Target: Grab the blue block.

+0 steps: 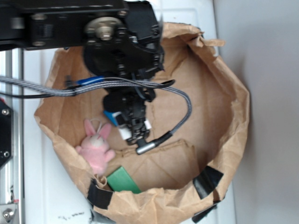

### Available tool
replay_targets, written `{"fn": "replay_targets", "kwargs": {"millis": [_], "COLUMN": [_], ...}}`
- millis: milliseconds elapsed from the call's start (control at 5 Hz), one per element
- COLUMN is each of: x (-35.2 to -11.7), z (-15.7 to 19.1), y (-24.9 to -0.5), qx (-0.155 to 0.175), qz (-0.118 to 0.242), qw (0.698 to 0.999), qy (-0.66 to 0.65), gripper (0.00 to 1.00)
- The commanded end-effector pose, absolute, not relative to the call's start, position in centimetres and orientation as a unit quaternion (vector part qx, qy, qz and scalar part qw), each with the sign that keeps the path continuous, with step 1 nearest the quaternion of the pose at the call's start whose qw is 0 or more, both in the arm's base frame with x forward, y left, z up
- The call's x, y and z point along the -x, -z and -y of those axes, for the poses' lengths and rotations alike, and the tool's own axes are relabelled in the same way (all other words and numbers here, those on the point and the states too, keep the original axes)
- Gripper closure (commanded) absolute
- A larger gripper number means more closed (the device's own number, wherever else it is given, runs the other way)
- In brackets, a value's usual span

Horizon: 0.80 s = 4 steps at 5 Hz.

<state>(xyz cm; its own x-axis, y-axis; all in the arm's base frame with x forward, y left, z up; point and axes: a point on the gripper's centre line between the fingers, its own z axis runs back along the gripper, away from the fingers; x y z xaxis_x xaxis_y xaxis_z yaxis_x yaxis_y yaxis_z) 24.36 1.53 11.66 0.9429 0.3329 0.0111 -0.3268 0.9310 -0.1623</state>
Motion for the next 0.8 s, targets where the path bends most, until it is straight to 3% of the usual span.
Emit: {"fn": "replay_targets", "kwargs": {"millis": [0, 400, 600], "x": [-26.6, -27.1, -26.9], "z": [-2.4, -2.7, -2.7], "y": [-9.8, -6.4, -4.8], "qx": [0.071, 0.031, 0.019], "qz": [0.075, 0.115, 0.115], "qw": [0.979, 0.979, 0.981], "qy": [-0.176, -0.166, -0.157], "gripper": [0.00, 0.00, 0.00]}}
